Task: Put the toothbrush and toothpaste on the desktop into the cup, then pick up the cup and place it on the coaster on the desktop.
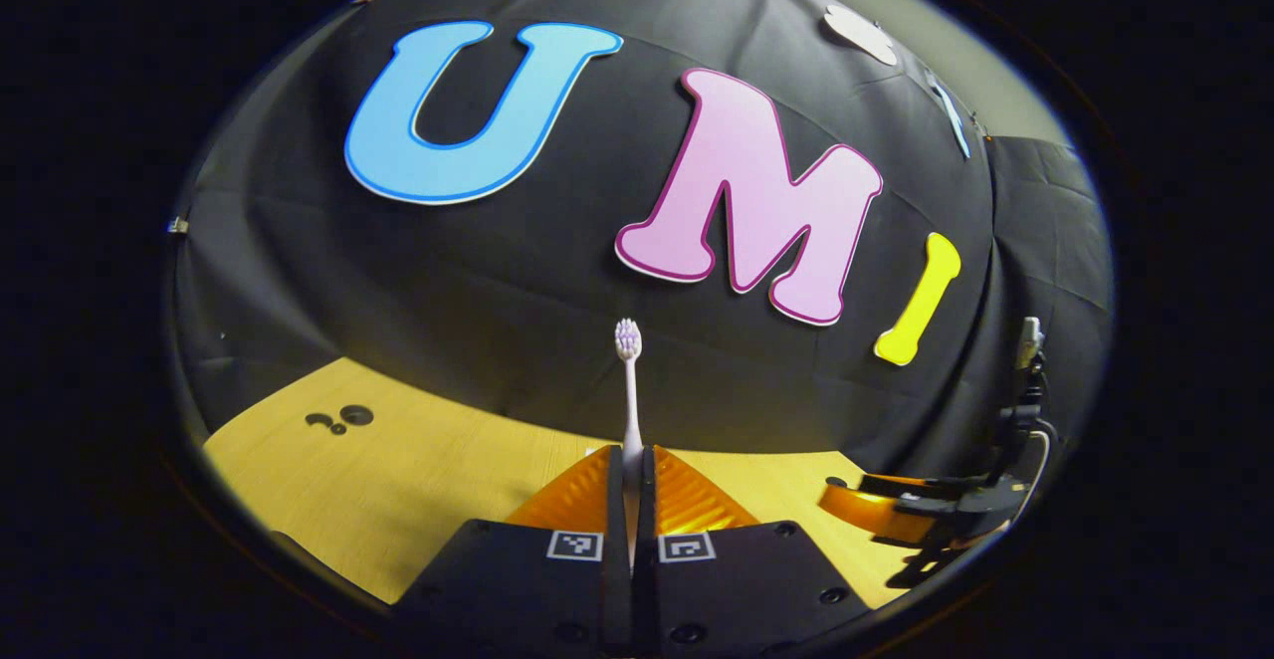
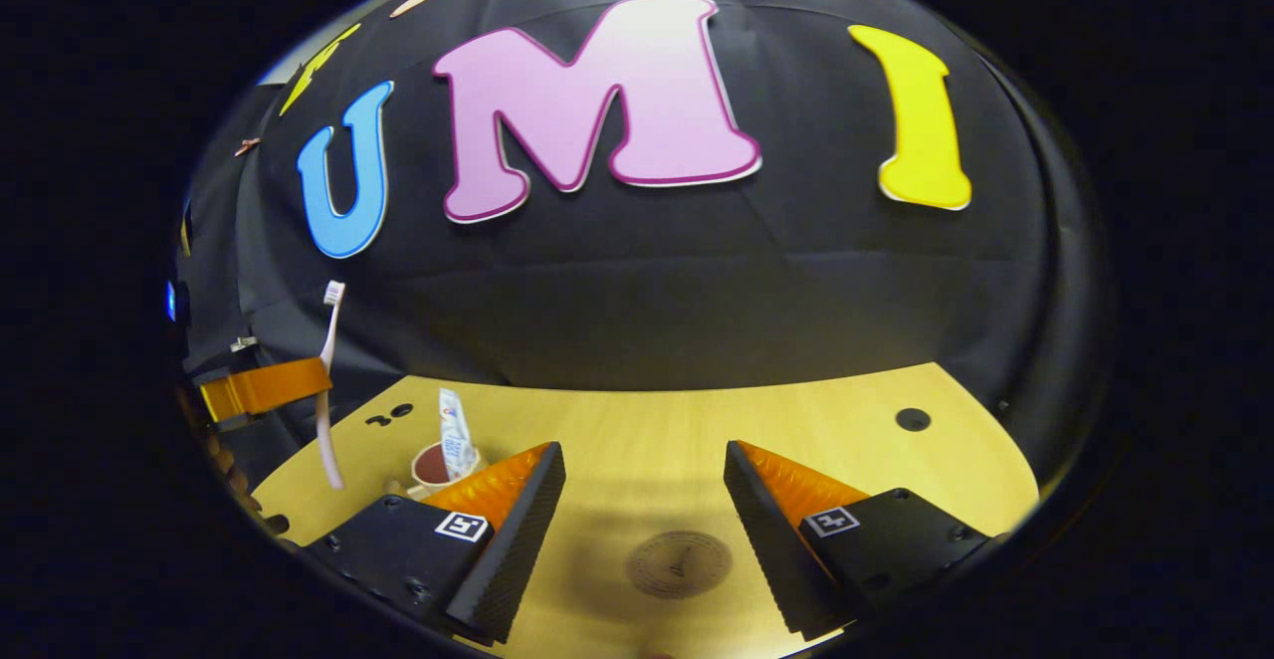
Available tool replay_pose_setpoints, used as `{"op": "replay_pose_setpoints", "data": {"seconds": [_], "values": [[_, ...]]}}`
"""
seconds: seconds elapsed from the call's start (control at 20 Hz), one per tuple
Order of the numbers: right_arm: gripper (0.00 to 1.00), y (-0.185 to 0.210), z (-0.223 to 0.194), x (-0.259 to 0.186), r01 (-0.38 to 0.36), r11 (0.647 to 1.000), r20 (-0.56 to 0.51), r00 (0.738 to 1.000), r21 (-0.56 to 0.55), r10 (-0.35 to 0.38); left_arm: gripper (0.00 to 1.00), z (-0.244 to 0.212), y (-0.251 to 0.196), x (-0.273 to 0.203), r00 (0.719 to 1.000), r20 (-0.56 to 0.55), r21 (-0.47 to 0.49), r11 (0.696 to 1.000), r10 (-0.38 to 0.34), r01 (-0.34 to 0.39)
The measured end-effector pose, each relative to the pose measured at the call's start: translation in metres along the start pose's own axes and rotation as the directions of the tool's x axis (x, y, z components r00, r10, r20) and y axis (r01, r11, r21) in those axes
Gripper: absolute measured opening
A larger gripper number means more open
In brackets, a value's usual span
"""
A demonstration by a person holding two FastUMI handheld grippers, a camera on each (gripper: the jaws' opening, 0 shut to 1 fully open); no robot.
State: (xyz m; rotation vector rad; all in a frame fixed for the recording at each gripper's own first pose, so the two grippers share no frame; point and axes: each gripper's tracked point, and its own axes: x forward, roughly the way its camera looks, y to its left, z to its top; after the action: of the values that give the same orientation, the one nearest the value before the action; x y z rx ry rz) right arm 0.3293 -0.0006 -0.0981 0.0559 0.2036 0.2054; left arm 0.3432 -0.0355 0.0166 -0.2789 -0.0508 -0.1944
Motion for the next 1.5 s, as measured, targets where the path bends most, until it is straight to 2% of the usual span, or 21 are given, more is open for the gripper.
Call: {"op": "replay_pose_setpoints", "data": {"seconds": [0.2,0.45,0.85,1.0,1.2,1.35,1.5], "values": [[0.98,-0.041,-0.010,-0.021,0.059,0.998,-0.011,0.998,0.000,-0.059,0.06,-0.008,0.006,0.037,0.999,0.041,0.033,0.999,-0.005,0.004],[0.98,-0.076,-0.037,-0.034,0.125,0.992,-0.049,0.991,-0.006,-0.125,0.06,-0.028,0.025,0.064,0.997,0.068,0.036,0.999,0.030,-0.032],[0.98,-0.094,-0.058,-0.033,0.159,0.987,-0.092,0.983,-0.004,-0.159,0.12,-0.056,0.031,0.067,0.998,0.055,0.080,0.996,0.044,-0.049],[0.98,-0.094,-0.058,-0.033,0.162,0.987,-0.098,0.982,0.004,-0.160,0.28,-0.067,0.026,0.059,0.999,0.011,0.098,0.994,0.037,-0.038],[0.98,-0.095,-0.056,-0.035,0.170,0.985,-0.100,0.981,0.013,-0.168,0.94,-0.069,0.016,0.038,0.998,-0.063,0.147,0.989,0.029,-0.019],[0.98,-0.100,-0.051,-0.042,0.178,0.983,-0.096,0.980,0.035,-0.174,0.98,-0.073,0.009,0.016,0.987,-0.157,0.166,0.986,0.027,0.000],[0.98,-0.108,-0.046,-0.048,0.191,0.979,-0.093,0.978,0.065,-0.184,0.97,-0.077,0.015,0.000,0.965,-0.254,0.249,0.968,0.058,0.007]]}}
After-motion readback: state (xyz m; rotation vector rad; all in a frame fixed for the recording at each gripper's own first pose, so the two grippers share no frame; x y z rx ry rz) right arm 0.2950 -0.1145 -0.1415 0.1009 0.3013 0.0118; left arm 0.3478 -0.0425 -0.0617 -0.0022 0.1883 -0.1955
